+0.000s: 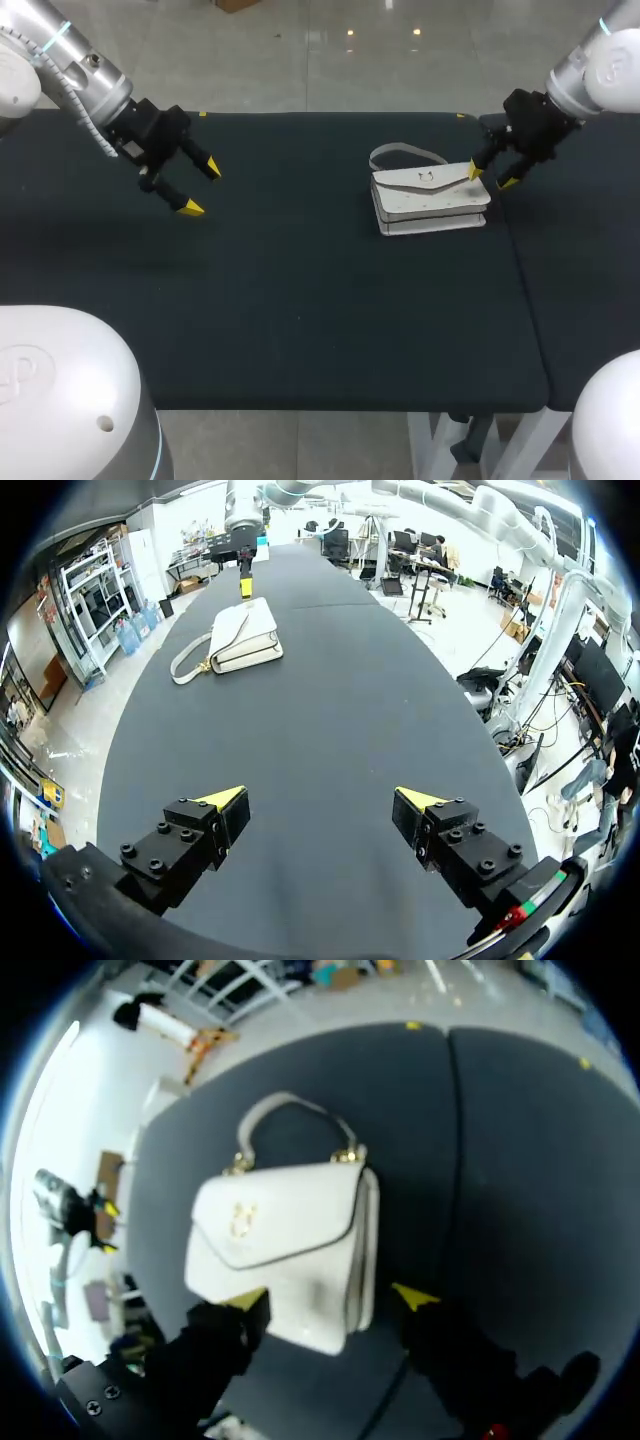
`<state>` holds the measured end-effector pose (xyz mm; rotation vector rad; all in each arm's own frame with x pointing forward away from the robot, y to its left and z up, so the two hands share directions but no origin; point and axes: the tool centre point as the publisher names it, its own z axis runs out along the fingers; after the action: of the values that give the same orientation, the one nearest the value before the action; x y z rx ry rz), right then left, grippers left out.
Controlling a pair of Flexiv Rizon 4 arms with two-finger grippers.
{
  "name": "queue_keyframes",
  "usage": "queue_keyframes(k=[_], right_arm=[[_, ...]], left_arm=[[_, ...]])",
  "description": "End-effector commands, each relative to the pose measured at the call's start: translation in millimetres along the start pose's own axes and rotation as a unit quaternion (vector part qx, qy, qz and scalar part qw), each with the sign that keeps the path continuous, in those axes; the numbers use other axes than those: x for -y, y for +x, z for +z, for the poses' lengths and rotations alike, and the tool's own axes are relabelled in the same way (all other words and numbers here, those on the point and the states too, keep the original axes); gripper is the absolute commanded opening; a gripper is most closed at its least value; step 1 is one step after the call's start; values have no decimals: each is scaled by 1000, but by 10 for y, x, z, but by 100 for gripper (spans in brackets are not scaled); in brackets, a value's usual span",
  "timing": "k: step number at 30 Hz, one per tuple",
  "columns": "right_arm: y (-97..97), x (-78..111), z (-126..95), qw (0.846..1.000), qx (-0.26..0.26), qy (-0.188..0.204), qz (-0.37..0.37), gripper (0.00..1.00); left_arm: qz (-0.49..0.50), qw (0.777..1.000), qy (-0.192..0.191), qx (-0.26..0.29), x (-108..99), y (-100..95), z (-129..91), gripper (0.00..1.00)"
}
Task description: Pick up the bag, open it, inspect its contents, close it, and place it on the opposite side
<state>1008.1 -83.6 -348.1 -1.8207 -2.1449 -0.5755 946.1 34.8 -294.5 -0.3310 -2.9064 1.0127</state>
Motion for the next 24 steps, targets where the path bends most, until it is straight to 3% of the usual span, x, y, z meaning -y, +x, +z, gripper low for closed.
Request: queue_keyframes(k=[1,6,21,24], right_arm=[[-86,-40,-88,1000,3,5,1,100],[-161,-49,-161,999,40,32,1,100],[-172,-52,-180,999,27,37,-19,100],[-246,-75,-108,998,9,64,7,100]], left_arm=[[1,1000,1,0,-9,-6,6,100],[1,1000,1,0,-9,-6,6,100],[1,1000,1,0,-9,-6,6,100],[1,1000,1,0,-9,-6,6,100]])
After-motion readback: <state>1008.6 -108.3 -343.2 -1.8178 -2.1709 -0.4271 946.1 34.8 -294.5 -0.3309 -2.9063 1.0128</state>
